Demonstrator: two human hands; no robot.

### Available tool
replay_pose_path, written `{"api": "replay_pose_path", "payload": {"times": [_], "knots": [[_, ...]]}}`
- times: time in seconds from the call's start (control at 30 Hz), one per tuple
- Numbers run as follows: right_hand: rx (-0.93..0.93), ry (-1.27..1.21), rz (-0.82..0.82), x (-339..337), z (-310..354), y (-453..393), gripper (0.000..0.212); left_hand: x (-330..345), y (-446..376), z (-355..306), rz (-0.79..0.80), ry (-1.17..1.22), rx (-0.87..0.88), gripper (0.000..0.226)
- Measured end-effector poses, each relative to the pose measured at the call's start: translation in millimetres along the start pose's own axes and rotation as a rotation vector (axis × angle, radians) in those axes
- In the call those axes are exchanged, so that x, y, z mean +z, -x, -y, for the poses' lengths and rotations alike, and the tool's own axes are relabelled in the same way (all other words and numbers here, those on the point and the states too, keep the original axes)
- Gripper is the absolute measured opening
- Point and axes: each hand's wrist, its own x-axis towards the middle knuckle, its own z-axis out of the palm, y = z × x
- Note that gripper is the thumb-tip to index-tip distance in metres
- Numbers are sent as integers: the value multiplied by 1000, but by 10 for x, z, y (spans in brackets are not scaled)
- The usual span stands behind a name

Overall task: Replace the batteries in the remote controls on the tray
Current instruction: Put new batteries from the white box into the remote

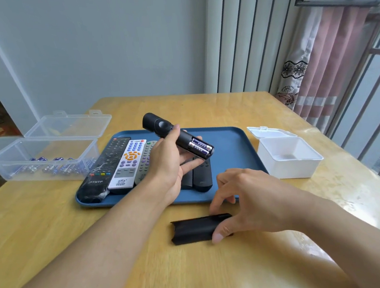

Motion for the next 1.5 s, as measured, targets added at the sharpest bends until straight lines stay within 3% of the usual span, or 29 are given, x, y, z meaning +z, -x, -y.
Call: {"api": "replay_pose_path", "payload": {"times": [0.2,0.43,0.53,0.7,0.83,0.93,1.17,1.37,1.5], "knots": [[-32,44,39,-15,-3,17,56,-15,-12,-26,2,28,-10,26],[-136,0,11,-11,-69,32,43,-25,-27,-27,7,43,-51,31],[-133,-121,-148,-40,-189,21,40,-39,-52,-38,-3,46,-58,43],[112,-298,-662,-63,-368,-31,29,-16,-5,-17,40,19,-61,64],[271,-293,-769,14,-411,-113,24,62,91,67,171,-57,-61,55],[301,-239,-764,80,-372,-137,33,101,144,152,237,-161,-37,33],[263,-281,-776,109,-359,-160,39,73,116,192,222,-213,58,21],[352,-733,-639,41,-421,-169,28,67,101,153,207,-194,116,14],[369,-1133,-397,16,-410,-164,22,53,52,159,172,-193,208,35]]}}
